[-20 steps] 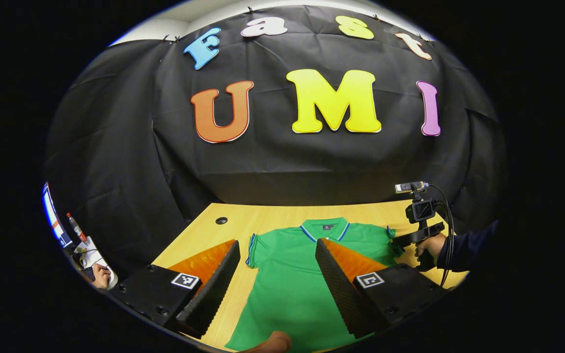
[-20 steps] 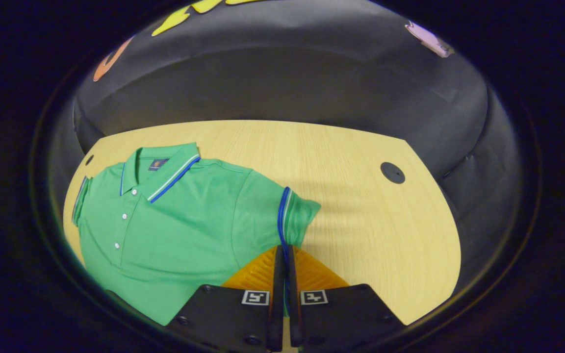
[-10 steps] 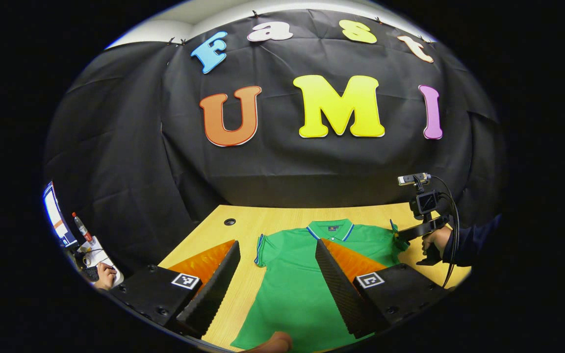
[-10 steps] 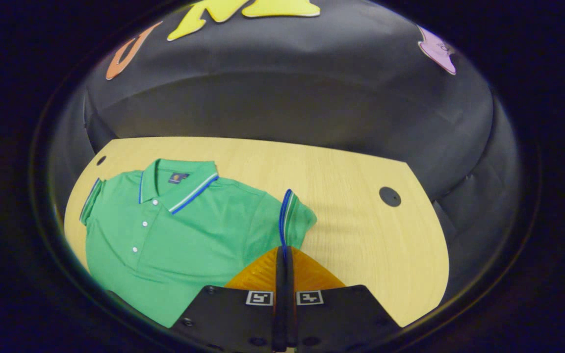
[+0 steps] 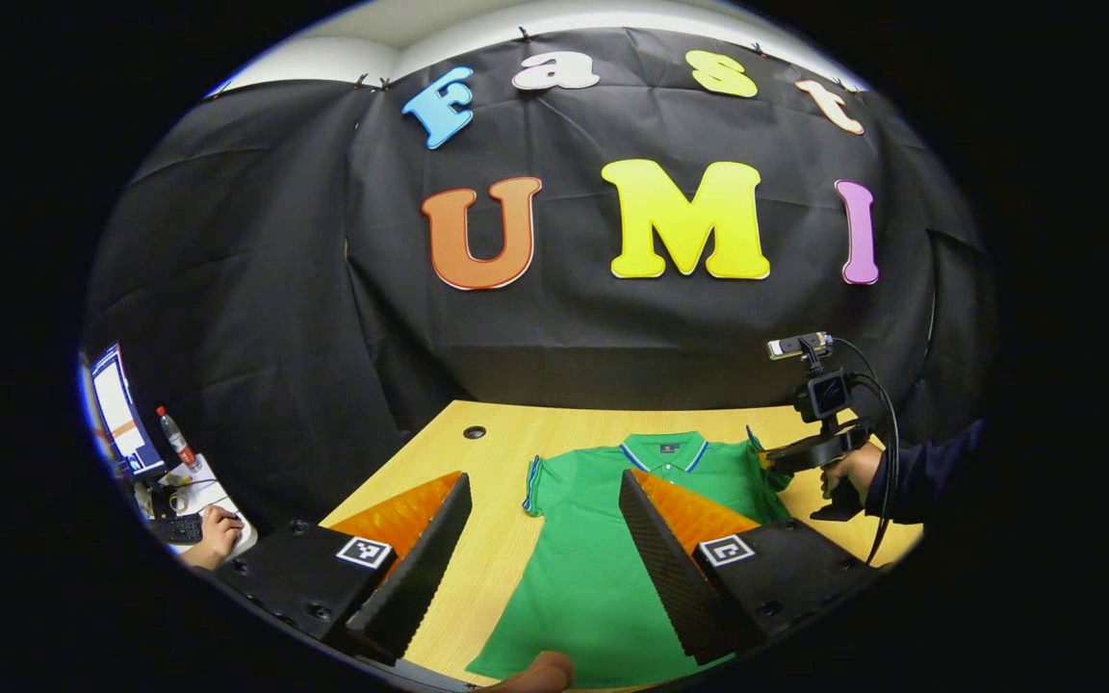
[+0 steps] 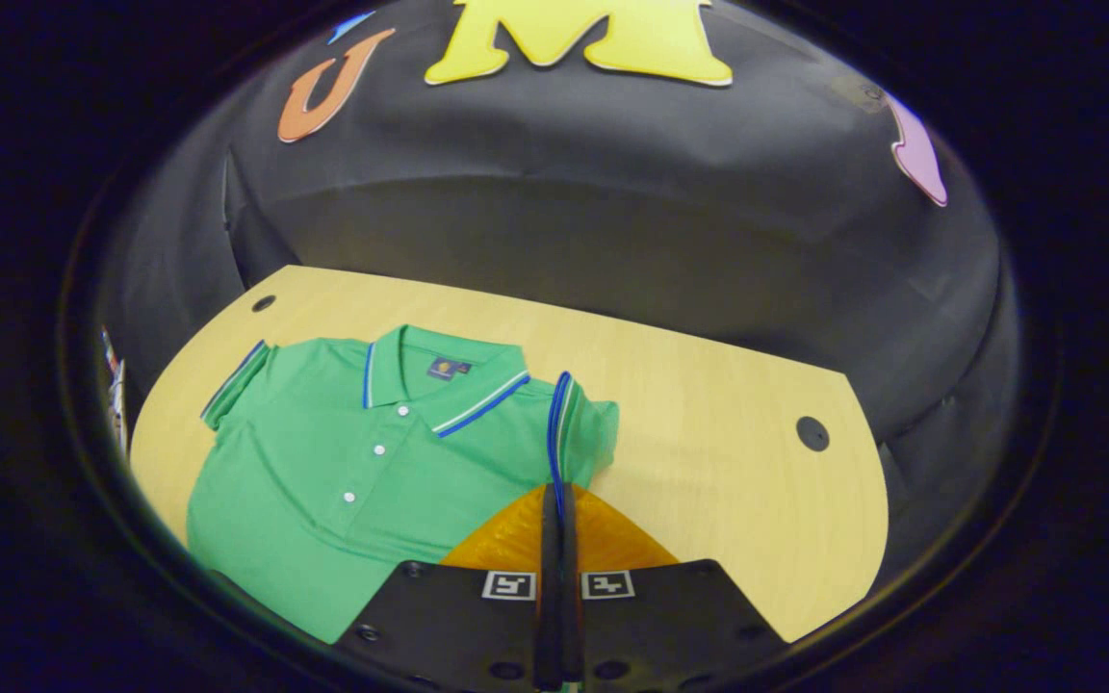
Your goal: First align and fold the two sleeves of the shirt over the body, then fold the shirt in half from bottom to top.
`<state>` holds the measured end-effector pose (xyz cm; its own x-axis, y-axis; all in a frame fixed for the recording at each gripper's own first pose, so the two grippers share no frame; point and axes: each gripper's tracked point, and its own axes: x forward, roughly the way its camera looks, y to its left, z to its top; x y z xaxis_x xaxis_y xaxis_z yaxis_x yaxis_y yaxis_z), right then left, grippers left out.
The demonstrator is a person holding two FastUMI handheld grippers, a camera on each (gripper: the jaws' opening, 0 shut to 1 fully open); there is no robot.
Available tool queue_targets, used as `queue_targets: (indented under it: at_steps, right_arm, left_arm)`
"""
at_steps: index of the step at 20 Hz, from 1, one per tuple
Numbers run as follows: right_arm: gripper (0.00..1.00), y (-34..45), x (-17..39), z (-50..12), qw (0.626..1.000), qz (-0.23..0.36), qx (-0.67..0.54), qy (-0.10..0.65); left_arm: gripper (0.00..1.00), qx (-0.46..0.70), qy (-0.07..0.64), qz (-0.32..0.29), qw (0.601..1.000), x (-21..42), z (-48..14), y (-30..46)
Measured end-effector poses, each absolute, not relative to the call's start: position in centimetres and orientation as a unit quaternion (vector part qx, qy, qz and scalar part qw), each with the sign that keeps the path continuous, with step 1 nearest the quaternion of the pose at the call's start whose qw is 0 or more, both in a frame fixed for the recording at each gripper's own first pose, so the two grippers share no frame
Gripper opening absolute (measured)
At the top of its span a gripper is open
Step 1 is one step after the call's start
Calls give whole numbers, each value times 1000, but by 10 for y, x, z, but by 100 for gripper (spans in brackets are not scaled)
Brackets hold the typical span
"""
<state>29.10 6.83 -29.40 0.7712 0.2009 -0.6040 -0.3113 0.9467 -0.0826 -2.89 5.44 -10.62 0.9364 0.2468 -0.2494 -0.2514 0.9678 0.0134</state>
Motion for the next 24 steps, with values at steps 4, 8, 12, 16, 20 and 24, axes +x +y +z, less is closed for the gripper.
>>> queue_targets:
  at_steps: [4,8,12,16,20,24]
  right_arm:
    - [2,95,273,-315,925,171,-111,321]
    - [3,107,262,-337,916,173,-125,341]
    - [10,119,245,-330,912,179,-92,356]
    - [29,122,216,-306,915,191,-68,349]
    - [60,112,181,-269,927,178,-28,328]
    - [91,96,145,-228,941,170,-8,294]
  left_arm:
    - [100,-18,138,142,980,-46,-118,65]
    - [100,-24,145,156,977,-59,-124,78]
    - [100,-30,149,162,975,-64,-129,93]
    - [100,-46,160,160,973,-54,-133,109]
    - [100,-37,152,154,976,-31,-130,126]
    - [100,-48,155,122,979,0,-135,127]
